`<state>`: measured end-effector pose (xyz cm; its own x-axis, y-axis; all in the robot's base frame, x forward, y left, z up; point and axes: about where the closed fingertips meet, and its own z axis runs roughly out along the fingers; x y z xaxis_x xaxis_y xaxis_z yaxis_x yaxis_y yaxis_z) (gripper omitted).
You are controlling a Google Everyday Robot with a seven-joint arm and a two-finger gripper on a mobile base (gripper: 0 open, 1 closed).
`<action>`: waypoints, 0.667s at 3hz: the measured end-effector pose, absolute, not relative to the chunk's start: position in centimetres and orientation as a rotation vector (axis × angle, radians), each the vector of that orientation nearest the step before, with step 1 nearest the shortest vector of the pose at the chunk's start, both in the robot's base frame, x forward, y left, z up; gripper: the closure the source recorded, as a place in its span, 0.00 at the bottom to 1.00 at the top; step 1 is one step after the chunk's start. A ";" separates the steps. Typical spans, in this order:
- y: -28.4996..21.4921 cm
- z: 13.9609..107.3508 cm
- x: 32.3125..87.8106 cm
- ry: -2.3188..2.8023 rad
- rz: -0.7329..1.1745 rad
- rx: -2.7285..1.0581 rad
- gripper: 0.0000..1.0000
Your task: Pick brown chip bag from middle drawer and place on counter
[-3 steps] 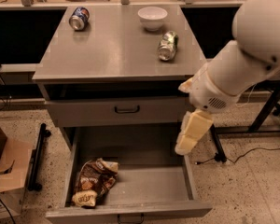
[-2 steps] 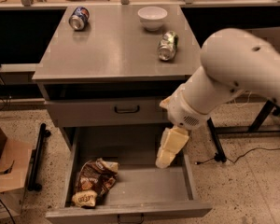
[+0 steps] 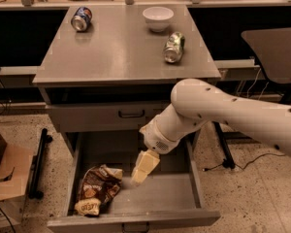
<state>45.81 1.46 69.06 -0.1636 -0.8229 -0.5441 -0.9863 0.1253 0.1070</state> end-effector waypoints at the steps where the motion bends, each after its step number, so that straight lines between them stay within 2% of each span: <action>1: 1.6 68.3 46.1 2.066 0.654 -1.735 0.00; 2: 1.5 68.2 46.1 2.070 0.655 -1.731 0.00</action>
Offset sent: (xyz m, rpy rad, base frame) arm 0.0036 -0.0036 -0.0108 0.0115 0.0234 -0.0428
